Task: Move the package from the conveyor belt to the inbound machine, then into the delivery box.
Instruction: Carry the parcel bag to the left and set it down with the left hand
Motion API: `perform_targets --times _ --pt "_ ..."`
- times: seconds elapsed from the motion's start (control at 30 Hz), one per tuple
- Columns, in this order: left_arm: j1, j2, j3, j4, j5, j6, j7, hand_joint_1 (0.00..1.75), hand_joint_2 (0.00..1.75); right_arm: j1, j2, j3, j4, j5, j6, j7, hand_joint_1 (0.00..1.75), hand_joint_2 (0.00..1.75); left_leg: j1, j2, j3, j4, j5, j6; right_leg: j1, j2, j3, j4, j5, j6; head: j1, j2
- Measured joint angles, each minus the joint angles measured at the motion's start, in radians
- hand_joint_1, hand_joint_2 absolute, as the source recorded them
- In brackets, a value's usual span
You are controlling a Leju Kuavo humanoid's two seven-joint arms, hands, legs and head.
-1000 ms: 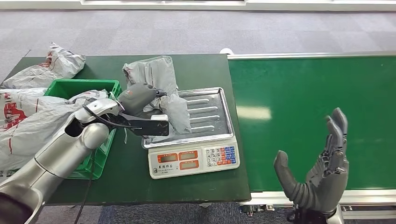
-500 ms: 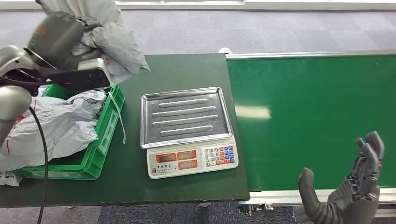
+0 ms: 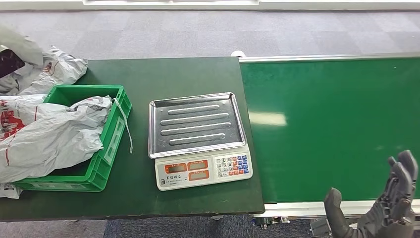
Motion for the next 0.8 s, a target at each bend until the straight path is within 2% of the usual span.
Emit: perform_targets --times 0.17,0.23,0.27,0.4,0.47,0.8 --pt "0.071 0.007 0.047 0.066 -0.008 0.004 0.000 1.75 1.75 -0.010 -0.010 0.000 0.000 0.000 0.000 0.001 0.00 1.75 0.000 0.000 -0.001 0.000 0.000 0.000 0.000 0.000 0.000 0.000 0.000 0.000 0.000 0.000" --pt "0.106 0.005 0.066 0.081 -0.015 0.005 -0.005 1.67 1.75 -0.017 -0.013 0.001 0.000 0.002 0.000 0.002 0.00 1.75 0.000 0.000 0.000 0.000 0.000 0.000 0.000 0.000 -0.001 0.000 0.000 0.000 0.000 0.000" --pt "0.123 0.003 0.075 0.086 -0.018 0.005 -0.008 1.61 1.75 -0.021 -0.014 0.001 0.000 0.002 0.000 0.003 0.00 1.75 -0.001 0.000 0.000 0.000 0.000 0.000 0.000 0.000 -0.001 0.000 0.000 0.000 0.000 0.000" --pt "0.184 -0.013 0.109 0.086 -0.031 -0.009 -0.022 1.09 1.75 -0.040 -0.014 0.001 0.001 0.007 0.000 0.008 0.00 1.75 0.000 0.000 -0.001 0.000 0.000 0.000 0.000 0.000 -0.001 0.000 0.000 0.000 0.000 0.000" --pt "0.202 -0.023 0.126 0.078 -0.033 -0.023 -0.028 1.01 1.75 -0.052 -0.014 0.003 0.001 0.009 0.002 0.015 0.00 1.75 0.000 0.000 -0.001 0.000 0.000 0.000 0.000 0.000 -0.001 0.000 0.000 0.000 0.000 0.000" --pt "0.219 -0.056 0.176 0.037 -0.032 -0.088 -0.042 0.99 1.75 -0.082 -0.018 0.006 0.002 0.008 0.009 0.026 0.00 1.75 0.000 -0.001 -0.001 0.000 0.000 0.000 0.000 0.000 -0.001 0.000 0.000 0.000 0.000 0.000"
